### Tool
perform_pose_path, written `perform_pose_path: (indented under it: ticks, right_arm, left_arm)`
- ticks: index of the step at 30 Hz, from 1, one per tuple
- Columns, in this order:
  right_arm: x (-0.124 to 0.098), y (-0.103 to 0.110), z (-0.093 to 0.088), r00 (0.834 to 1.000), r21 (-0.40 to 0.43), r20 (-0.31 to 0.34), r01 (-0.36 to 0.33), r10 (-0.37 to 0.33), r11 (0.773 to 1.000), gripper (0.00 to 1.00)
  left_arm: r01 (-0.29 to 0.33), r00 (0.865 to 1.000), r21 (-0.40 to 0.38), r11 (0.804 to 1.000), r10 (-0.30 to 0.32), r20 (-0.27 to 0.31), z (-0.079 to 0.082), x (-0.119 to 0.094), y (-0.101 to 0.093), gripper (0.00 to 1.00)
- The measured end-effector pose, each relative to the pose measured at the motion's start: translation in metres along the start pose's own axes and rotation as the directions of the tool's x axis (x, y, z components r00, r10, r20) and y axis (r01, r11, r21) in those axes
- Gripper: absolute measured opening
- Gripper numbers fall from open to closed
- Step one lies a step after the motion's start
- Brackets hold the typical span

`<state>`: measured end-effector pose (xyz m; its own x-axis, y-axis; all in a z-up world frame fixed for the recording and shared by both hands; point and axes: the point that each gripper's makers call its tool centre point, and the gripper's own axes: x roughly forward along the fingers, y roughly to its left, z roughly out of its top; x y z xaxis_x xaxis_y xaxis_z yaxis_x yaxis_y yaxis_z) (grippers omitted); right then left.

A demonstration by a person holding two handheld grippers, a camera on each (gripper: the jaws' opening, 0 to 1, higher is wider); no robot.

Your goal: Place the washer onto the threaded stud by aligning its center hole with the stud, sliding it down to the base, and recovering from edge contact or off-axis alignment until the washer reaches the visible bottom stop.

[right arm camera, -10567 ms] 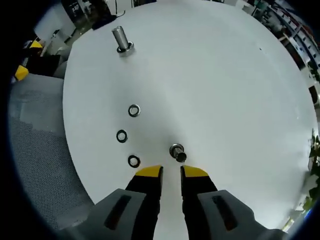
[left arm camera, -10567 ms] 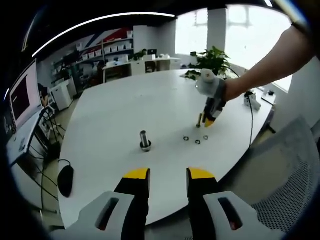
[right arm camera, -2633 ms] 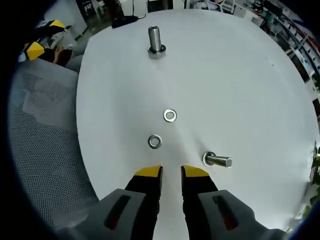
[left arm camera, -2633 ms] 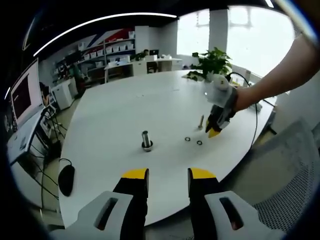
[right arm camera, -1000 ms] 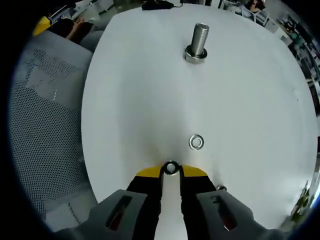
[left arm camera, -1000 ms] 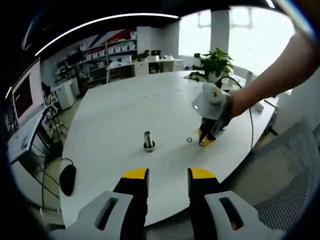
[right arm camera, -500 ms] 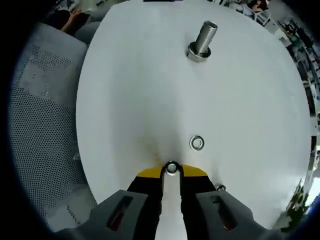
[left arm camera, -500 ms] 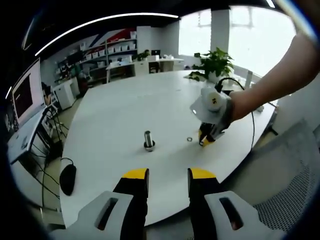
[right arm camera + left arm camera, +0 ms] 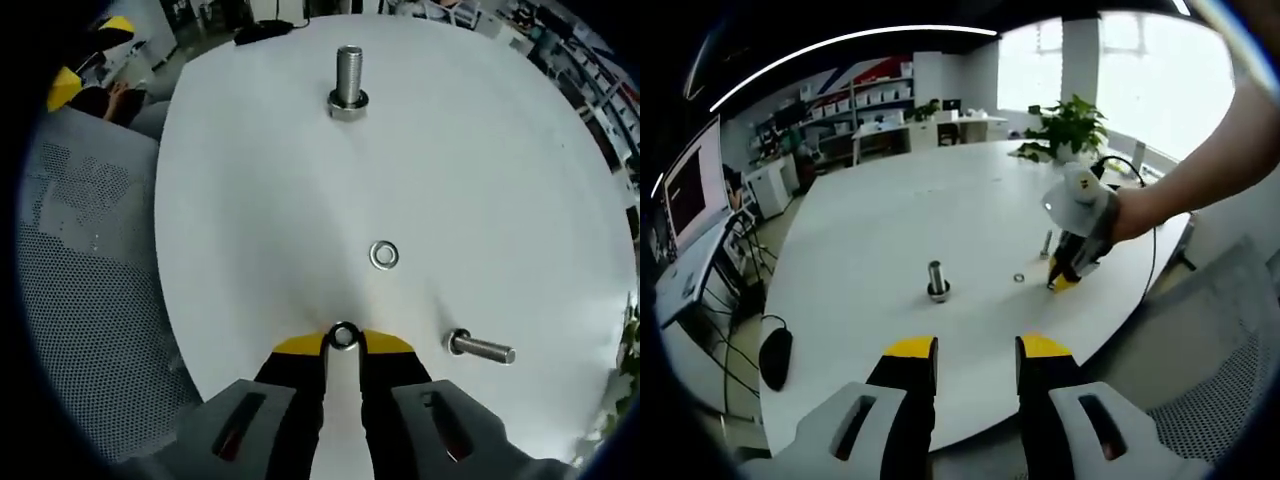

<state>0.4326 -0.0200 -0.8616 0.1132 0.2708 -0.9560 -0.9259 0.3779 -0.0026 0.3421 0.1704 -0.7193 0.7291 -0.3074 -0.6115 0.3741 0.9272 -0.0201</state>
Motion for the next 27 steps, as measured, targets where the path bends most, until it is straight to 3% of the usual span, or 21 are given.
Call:
perform_pose_path:
  ticks: [5,11,15,27]
  right_arm:
    - [-0.013,-0.011,-0.004,1.000,0.044,0.030,0.008,-0.009,0.999,0.14]
    - [-0.028,-0.015,0.001,0.991,0.229,0.132,-0.022,-0.008,0.973,0.14]
    - [-0.031,-0.020,-0.009,0.995,0.166,0.099,0.012,-0.029,0.986,0.14]
    - [-0.065,-0.060,0.006,0.981,0.201,0.156,0.081,-0.114,0.976,0.14]
  left_arm:
    - [0.005,1.000,0.001,1.000,-0.005,-0.005,-0.001,0.000,-0.001,0.29]
    - [0.002,1.000,0.000,1.000,-0.002,-0.008,-0.002,0.000,-0.001,0.29]
    - [0.008,1.000,0.002,1.000,-0.008,-0.011,-0.002,0.001,-0.002,0.29]
    - [0.011,1.000,0.003,1.000,-0.011,-0.013,-0.002,0.001,-0.002,0.29]
